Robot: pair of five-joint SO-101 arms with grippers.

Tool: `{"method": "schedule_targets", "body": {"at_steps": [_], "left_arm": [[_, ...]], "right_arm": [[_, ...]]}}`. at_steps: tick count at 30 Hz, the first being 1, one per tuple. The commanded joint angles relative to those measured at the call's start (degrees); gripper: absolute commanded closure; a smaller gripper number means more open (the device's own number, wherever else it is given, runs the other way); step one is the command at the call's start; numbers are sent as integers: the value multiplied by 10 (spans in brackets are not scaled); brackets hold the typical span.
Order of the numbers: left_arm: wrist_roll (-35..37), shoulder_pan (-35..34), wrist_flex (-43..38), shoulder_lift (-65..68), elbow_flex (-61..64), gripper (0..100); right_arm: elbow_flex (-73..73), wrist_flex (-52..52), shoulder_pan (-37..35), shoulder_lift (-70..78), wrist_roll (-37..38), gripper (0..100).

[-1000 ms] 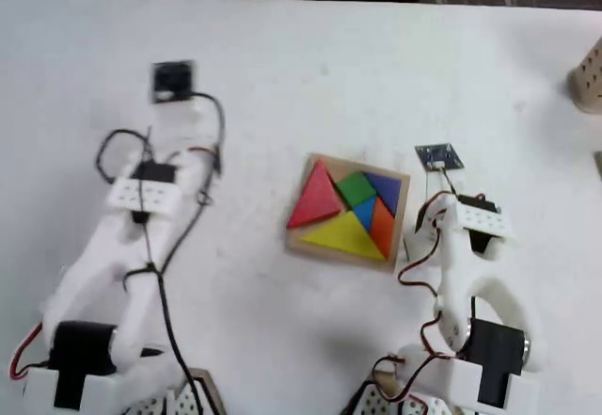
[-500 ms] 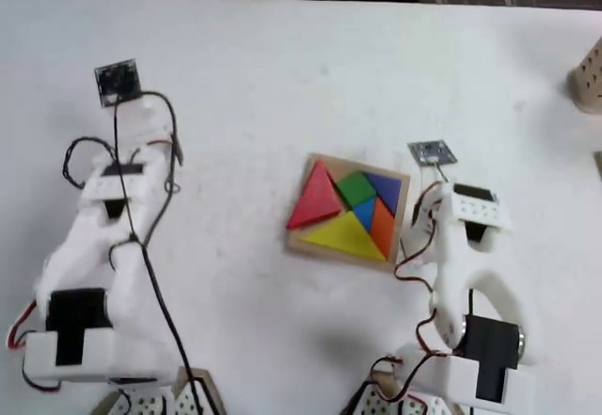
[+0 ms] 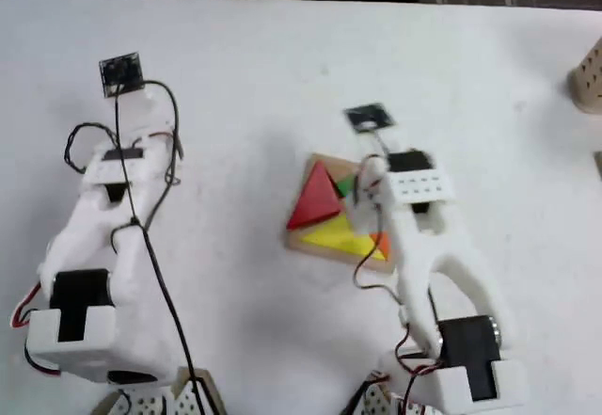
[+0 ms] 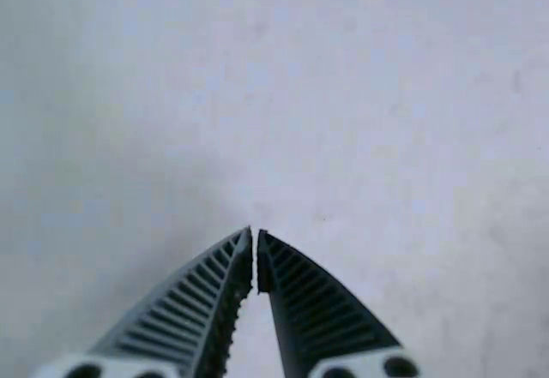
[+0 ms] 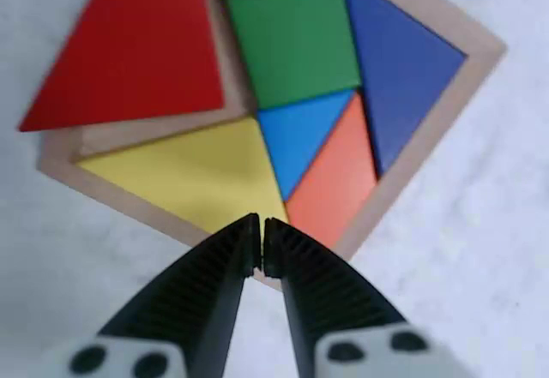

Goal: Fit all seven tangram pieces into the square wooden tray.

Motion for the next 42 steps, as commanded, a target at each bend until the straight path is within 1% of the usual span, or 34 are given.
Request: {"method": "schedule_targets", "body": {"at_steps": [1, 4, 11, 16, 19, 21, 23, 30, 37, 42], "left_arm": [[7, -7, 0, -3, -32, 973], [7, -7, 0, -2, -32, 973], [6, -7, 0, -2, -31, 973], [6, -6, 0, -2, -30, 973], [6, -5, 0, -2, -30, 973], [6, -5, 0, -2, -30, 973], [6, -5, 0, -1, -30, 973], [6, -5, 0, -1, -30, 973], [6, -5, 0, -1, -28, 973], [6, -5, 0, -1, -27, 973]], "right_arm": [[-43, -36, -44, -3, -33, 981], [-45, -98, -80, -2, -47, 981], [-44, -215, -156, 1, -45, 981], [-45, -275, -165, 63, -42, 981], [-47, -304, -162, 116, 7, 981], [-47, -303, -161, 138, 37, 981], [-45, -293, -160, 144, 51, 981], [-44, -218, -135, 118, 52, 981], [-44, -205, -77, 113, 52, 981], [-40, -169, -58, 58, 51, 981]]}}
